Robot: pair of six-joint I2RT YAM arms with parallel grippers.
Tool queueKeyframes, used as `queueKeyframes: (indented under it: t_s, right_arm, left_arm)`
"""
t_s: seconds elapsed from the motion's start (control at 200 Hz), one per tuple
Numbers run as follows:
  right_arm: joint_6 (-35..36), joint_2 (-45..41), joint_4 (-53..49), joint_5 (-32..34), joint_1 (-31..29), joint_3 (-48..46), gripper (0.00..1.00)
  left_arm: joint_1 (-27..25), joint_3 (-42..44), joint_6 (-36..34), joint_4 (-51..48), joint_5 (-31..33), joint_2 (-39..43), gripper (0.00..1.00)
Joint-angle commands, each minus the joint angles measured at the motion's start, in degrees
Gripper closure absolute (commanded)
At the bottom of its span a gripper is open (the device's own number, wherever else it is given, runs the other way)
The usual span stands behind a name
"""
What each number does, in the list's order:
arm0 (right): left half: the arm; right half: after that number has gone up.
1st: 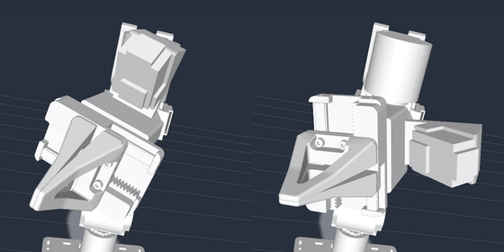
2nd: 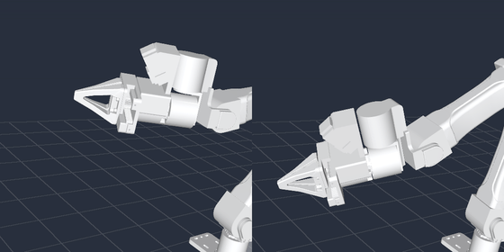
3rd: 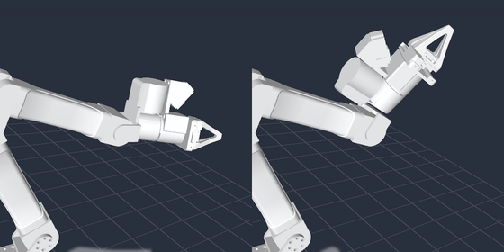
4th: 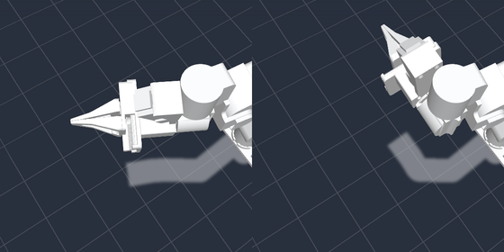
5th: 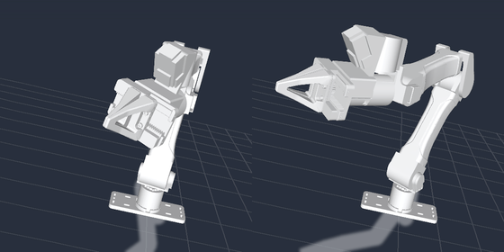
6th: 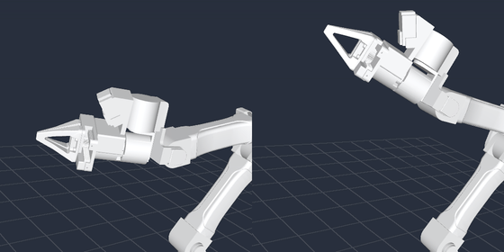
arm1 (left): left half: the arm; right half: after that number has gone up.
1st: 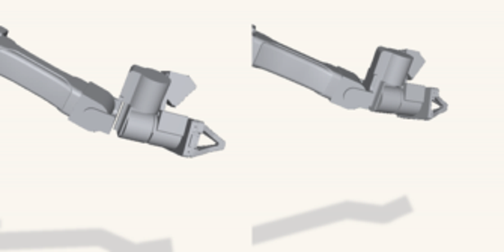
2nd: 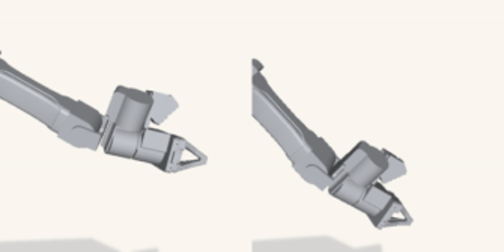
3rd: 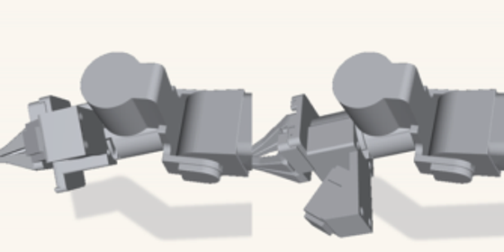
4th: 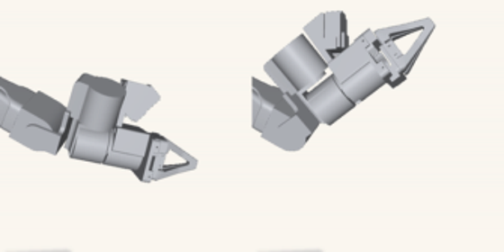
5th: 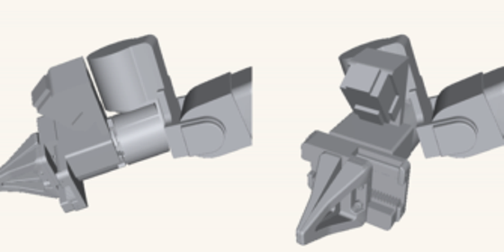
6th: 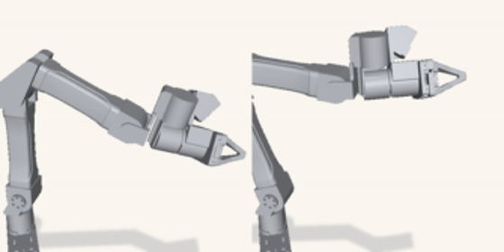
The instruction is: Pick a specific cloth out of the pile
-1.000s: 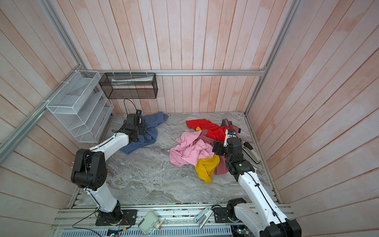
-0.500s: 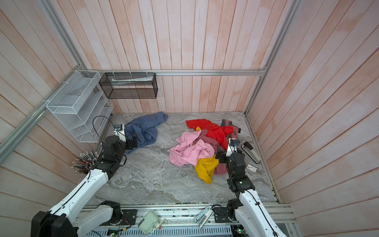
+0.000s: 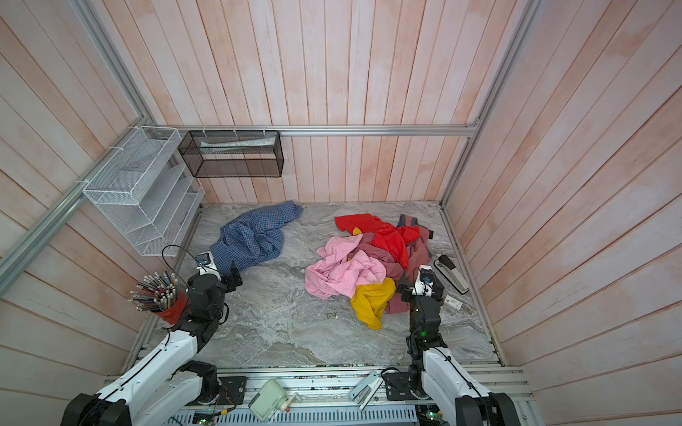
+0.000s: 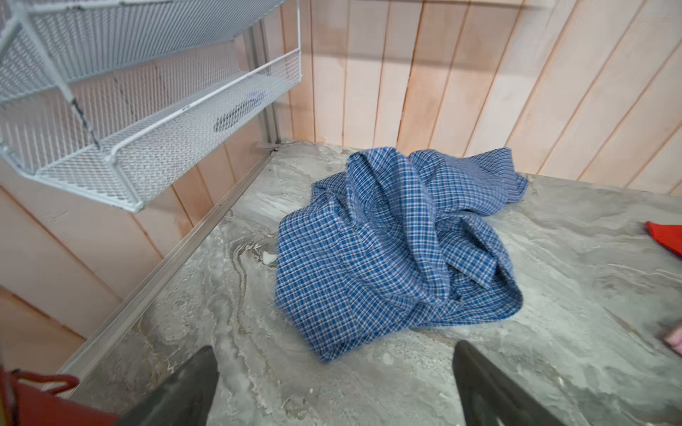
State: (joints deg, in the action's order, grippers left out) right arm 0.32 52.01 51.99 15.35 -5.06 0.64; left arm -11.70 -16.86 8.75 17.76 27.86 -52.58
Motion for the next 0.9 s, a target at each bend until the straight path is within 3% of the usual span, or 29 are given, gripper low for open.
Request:
queueKeyframes:
  t_s: [0.0,0.145,0.29,0.355,0.44,0.56,0.63,0.69,0.765,0.895]
  right_arm:
    - [-1.71,7.22,13.26,-3.41,2.86,-0.32,0.08]
    - [-3.47,20.22,23.62,-3.23,4.80,2.18,0.08]
    - [-2.65,33.65,31.29,-4.32,5.06,5.07,0.11]
    - [-3.05,37.50,37.09,-3.52,5.04,4.85,0.11]
    - [-3.36,36.92,35.54,-3.08,5.06,5.07,0.08]
    - [-3.10,34.13,22.96,-3.97,5.15,9.45,0.06]
    - [-3.48,35.35,22.19,-3.75,5.15,10.80,0.06]
    - [-3.28,34.84,19.53,-3.85,5.15,11.87,0.06]
    - [-3.35,34.98,18.92,-3.84,5.15,12.32,0.06]
    - [-3.26,34.89,18.04,-3.84,5.08,12.67,0.05]
  left_arm:
    - [-0.26,3.15,-1.58,10.50,6.43,-1.14,0.00]
    - [-0.28,4.71,-2.91,20.07,8.02,-7.71,0.00]
    - [0.04,7.92,-5.81,40.83,6.74,-18.40,0.00]
    - [0.50,7.38,-8.13,45.81,4.93,-22.04,0.00]
    - [2.55,6.32,-9.38,49.57,-0.95,-26.00,0.00]
    - [6.22,6.26,-9.39,57.82,-8.87,-34.03,0.00]
    - [6.97,6.20,-9.34,56.20,-13.31,-34.81,0.00]
    - [7.31,5.61,-9.44,60.35,-12.19,-38.11,0.00]
    - [7.42,3.02,-8.53,50.64,-12.73,-35.41,0.00]
    - [7.66,3.01,-8.67,52.09,-12.72,-36.38,0.00]
